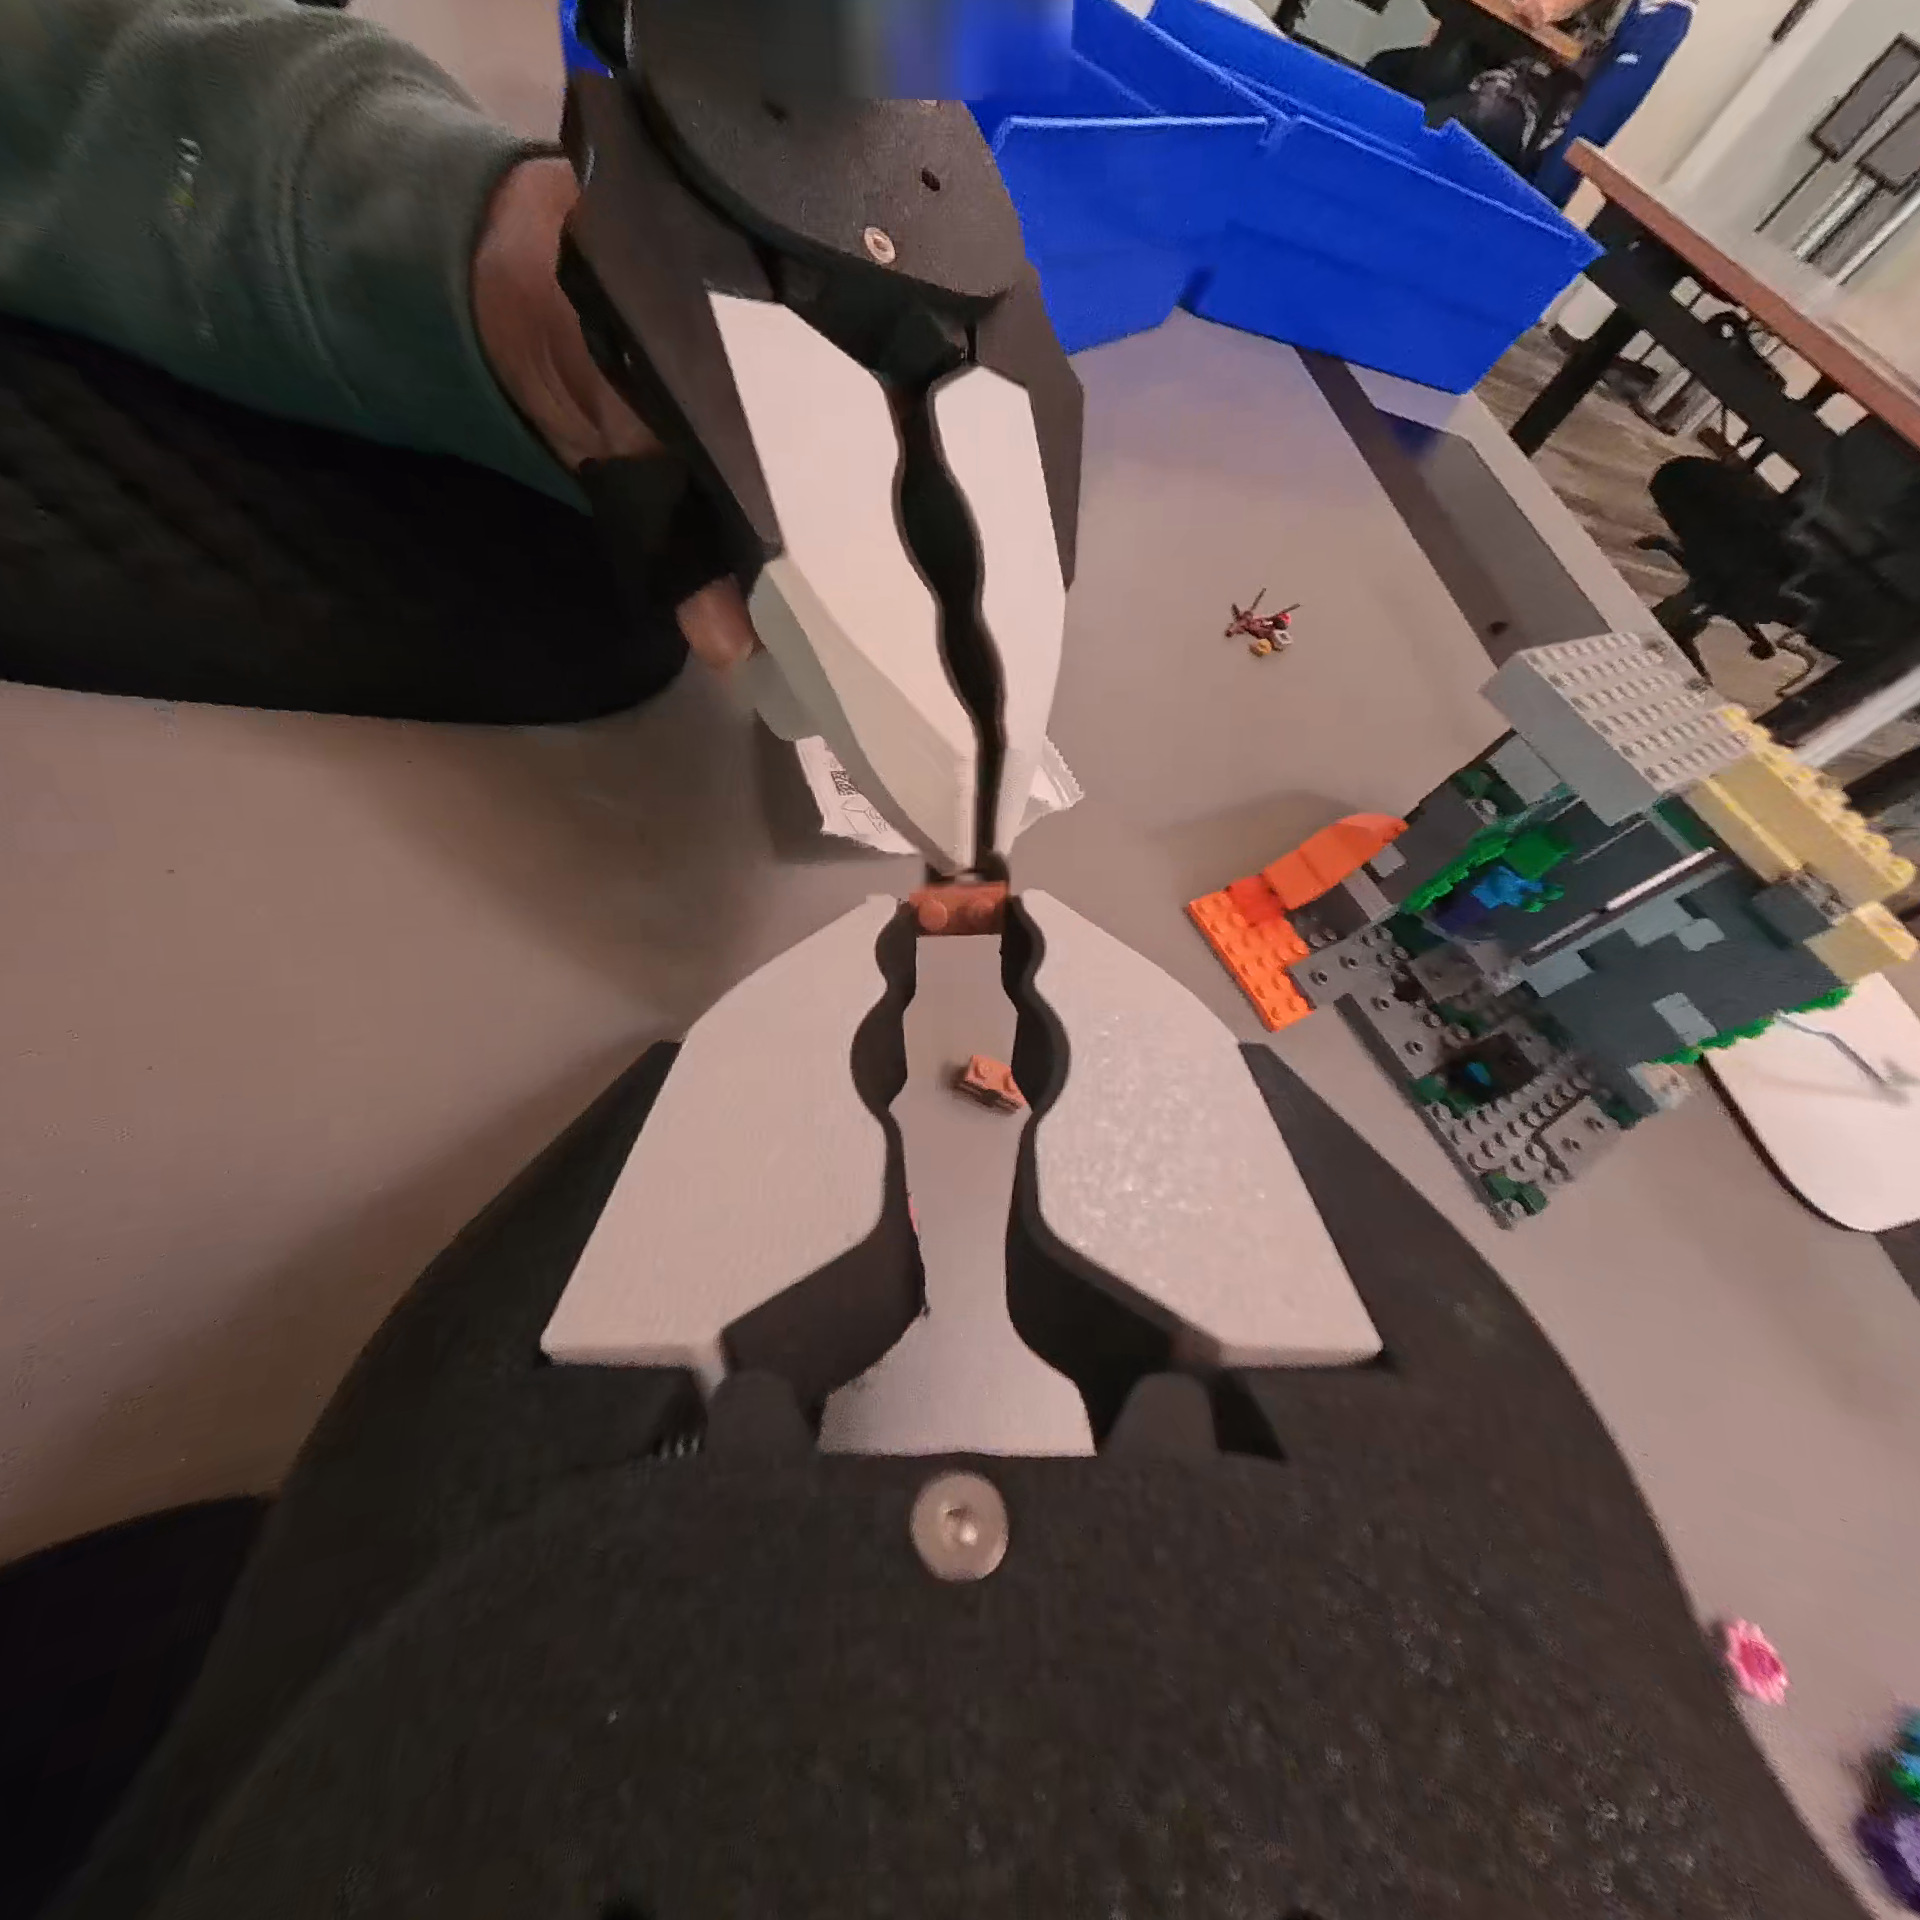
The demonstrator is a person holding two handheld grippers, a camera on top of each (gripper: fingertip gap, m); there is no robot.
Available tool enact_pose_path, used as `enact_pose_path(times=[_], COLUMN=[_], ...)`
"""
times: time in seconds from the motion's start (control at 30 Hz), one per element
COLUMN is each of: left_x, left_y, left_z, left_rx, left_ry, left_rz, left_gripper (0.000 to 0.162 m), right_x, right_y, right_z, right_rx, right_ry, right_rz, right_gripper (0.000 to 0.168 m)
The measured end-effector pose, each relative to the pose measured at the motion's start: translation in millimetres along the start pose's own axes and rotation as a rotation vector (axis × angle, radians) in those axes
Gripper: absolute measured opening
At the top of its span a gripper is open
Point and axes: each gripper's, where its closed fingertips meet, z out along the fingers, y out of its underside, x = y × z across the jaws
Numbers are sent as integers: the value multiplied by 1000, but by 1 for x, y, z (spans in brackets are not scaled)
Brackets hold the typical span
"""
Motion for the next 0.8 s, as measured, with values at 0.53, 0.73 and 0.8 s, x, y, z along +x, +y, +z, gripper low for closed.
enact_pose_path(times=[0.53, 0.73, 0.8], left_x=[-13, -14, -14], left_y=[16, 22, 22], left_z=[3, 6, 6], left_rx=[-69, -97, -95], left_ry=[-93, -110, -114], left_rz=[160, 197, 208], left_gripper=[3, 4, 4], right_x=[9, 13, 14], right_y=[49, 50, 53], right_z=[-1, -4, -5], right_rx=[-189, -191, -203], right_ry=[-44, -39, -41], right_rz=[102, 114, 112], right_gripper=[28, 31, 31])
